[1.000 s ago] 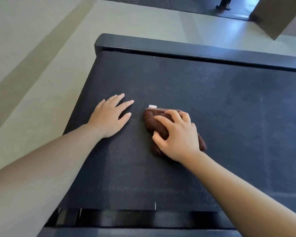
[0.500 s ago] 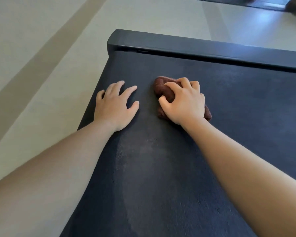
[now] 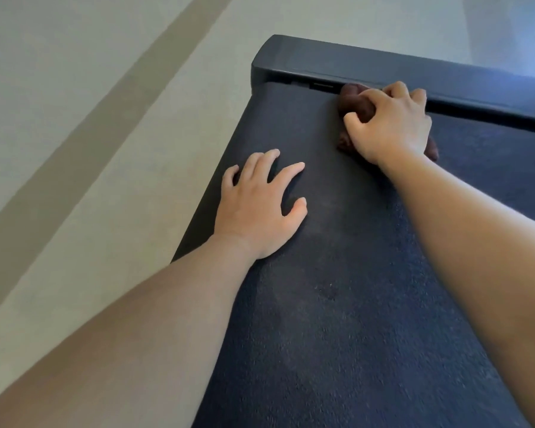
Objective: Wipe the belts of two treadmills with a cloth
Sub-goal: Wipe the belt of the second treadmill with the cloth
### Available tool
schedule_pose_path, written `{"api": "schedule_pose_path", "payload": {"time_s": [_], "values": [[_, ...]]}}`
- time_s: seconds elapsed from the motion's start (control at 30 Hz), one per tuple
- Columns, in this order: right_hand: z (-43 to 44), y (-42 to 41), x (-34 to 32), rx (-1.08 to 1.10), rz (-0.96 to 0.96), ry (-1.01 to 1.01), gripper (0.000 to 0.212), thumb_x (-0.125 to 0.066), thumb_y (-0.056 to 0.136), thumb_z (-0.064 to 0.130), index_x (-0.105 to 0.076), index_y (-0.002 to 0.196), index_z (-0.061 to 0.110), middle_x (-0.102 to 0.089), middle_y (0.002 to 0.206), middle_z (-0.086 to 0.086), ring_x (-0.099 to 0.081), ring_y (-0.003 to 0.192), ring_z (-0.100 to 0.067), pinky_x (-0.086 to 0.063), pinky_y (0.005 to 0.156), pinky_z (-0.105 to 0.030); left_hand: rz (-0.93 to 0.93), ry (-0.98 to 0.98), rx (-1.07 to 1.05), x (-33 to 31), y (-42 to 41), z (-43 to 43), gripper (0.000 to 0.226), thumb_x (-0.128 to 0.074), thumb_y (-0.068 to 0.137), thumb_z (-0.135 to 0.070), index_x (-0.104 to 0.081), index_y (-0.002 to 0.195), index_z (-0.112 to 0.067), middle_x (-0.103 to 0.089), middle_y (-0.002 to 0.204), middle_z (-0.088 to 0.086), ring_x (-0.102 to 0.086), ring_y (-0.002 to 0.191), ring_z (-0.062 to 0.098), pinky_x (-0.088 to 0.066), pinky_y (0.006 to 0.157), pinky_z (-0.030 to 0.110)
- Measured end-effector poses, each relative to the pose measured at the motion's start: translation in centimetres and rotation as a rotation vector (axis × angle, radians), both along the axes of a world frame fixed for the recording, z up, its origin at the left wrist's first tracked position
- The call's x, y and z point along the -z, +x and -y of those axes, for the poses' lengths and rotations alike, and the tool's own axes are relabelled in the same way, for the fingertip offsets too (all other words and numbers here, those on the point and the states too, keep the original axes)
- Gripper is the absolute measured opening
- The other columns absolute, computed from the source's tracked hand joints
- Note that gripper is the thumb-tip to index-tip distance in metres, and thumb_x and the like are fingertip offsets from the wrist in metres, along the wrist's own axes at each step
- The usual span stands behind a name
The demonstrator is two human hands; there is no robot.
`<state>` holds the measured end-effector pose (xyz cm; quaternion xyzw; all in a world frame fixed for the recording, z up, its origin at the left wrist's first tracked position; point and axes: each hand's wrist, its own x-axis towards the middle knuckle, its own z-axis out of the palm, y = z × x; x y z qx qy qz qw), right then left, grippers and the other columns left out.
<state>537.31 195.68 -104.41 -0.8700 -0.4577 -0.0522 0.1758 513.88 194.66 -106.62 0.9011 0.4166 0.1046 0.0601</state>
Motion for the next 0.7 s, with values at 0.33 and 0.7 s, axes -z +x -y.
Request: {"api": "schedule_pose_path", "payload": {"time_s": [0.33, 0.7], "values": [[5.7, -4.3, 0.3, -0.059, 0.039, -0.045, 0.048, -0.04, 0.083, 0.054, -0.052, 0.125, 0.035, -0.045, 0.132, -0.003, -0.035, 0.117, -0.032, -0.038, 0.084, -0.045, 0.025, 0.015, 0.011, 0.5, -0.1, -0.5, 0.055, -0.03, 0.086, -0.056, -0.033, 0.139, -0.041, -0.025, 0.151, -0.001, -0.017, 0.14, 0.018, -0.014, 0.111, 0.048], [18.5, -15.9, 0.8, -0.09, 0.049, 0.05, 0.045, -0.044, 0.08, 0.054, -0.058, 0.118, 0.034, -0.05, 0.127, 0.001, -0.037, 0.116, -0.03, -0.04, 0.081, -0.045, 0.02, -0.111, 0.159, -0.7, -4.5, 1.0, 0.051, -0.035, 0.096, -0.041, -0.03, 0.145, -0.028, -0.019, 0.156, 0.003, -0.014, 0.144, 0.021, -0.013, 0.116, 0.041]]}}
